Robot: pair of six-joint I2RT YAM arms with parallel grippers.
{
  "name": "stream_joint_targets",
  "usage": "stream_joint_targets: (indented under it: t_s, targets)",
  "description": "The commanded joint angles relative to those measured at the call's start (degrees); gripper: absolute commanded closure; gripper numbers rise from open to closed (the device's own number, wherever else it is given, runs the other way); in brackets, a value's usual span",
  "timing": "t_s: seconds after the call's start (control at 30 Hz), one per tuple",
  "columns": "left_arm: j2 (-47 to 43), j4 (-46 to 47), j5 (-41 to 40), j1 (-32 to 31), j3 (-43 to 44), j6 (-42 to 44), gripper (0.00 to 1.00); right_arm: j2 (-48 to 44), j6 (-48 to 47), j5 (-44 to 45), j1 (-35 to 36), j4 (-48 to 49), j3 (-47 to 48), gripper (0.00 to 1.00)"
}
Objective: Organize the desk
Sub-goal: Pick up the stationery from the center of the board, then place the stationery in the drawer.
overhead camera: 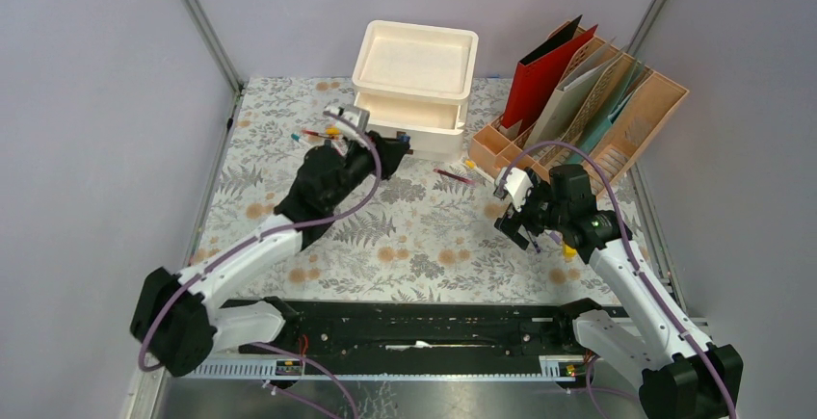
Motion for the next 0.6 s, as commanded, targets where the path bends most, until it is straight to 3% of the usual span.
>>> stream_joint_targets:
  t_s: [0.0, 0.3, 0.57]
  targets:
    - [7.4, 2.3, 8.3, 1.7, 10.9, 4.9, 1.0, -0.7, -0.7, -0.9, -0.1, 0.2, -0.2, 0.0]
    - [23.5, -4.6, 10.0, 2.2, 27.1, 13.4, 1.0, -0.9, -0.8, -1.2, -0.1, 0.2, -0.3, 0.0]
    - [30.0, -8.3, 12.7, 2.3, 34.2, 19.5, 0.94, -0.9, -0.8, -1.2, -0.1, 0.2, -0.3, 0.0]
